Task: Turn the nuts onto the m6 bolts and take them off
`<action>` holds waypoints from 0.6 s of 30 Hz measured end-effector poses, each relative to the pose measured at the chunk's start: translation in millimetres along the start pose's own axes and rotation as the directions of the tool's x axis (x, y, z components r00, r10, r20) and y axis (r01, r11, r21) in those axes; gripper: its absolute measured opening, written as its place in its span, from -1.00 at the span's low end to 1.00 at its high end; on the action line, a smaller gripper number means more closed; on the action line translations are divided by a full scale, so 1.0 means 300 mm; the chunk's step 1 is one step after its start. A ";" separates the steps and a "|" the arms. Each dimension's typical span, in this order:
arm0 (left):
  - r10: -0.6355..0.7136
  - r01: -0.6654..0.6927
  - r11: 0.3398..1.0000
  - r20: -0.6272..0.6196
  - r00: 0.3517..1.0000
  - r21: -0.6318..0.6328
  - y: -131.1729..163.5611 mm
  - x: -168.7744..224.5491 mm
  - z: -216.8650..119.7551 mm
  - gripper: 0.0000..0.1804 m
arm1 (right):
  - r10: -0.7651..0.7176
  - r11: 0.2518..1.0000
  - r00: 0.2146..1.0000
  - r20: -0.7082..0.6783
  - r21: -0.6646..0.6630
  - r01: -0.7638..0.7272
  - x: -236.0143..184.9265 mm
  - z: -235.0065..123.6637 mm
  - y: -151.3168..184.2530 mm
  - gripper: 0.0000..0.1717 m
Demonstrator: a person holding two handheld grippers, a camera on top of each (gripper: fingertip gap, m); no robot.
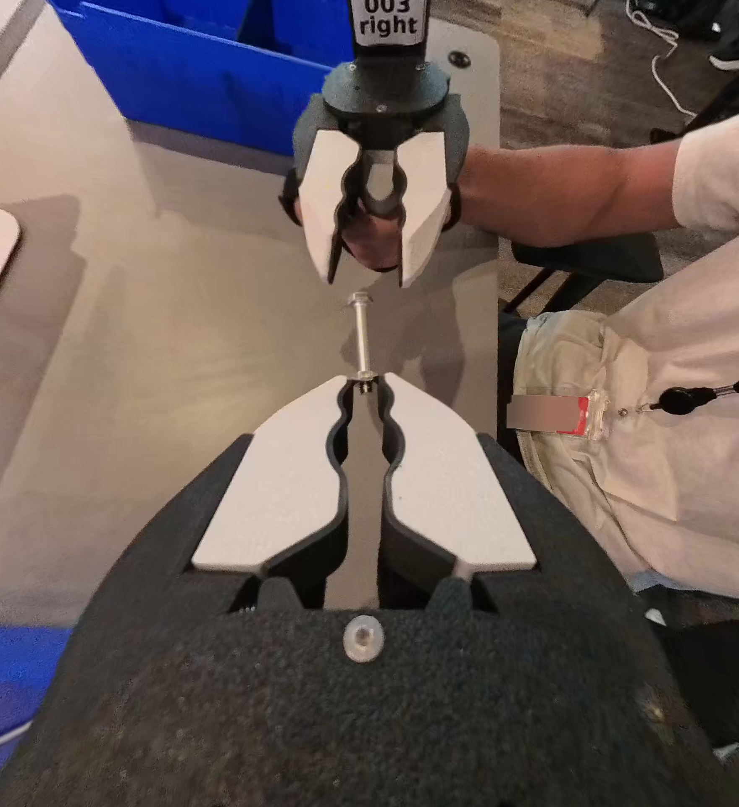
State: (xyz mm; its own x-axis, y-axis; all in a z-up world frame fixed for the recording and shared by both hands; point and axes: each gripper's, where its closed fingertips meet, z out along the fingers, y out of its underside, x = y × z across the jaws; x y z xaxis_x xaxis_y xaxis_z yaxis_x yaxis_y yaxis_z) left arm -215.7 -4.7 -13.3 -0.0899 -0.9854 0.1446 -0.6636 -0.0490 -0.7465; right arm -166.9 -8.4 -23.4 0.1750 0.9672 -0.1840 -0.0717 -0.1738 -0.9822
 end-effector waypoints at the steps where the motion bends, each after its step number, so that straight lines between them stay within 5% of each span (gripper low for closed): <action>1: 0.001 -0.001 1.000 -0.015 1.000 0.002 -0.002 0.004 0.017 -0.89 | -0.001 1.000 1.000 0.001 0.005 0.001 -0.001 0.001 0.005 -0.61; 12: 0.010 -0.011 1.000 -0.098 0.995 -0.007 0.006 0.002 0.121 -0.89 | 0.011 1.000 1.000 0.024 -0.002 -0.011 -0.001 0.006 0.045 -0.68; 18: -0.007 0.009 1.000 -0.132 0.991 0.014 0.003 -0.009 0.132 -0.89 | -0.013 1.000 1.000 0.012 -0.018 0.013 0.006 -0.004 0.054 -0.87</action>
State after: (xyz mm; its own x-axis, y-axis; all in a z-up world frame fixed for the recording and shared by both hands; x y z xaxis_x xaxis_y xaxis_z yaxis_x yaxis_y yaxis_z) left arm -186.7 -8.5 -40.2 -0.1825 -0.9548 0.2346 -0.6538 -0.0604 -0.7543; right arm -166.5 -9.7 -39.7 0.1644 0.9715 -0.1710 -0.0521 -0.1645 -0.9850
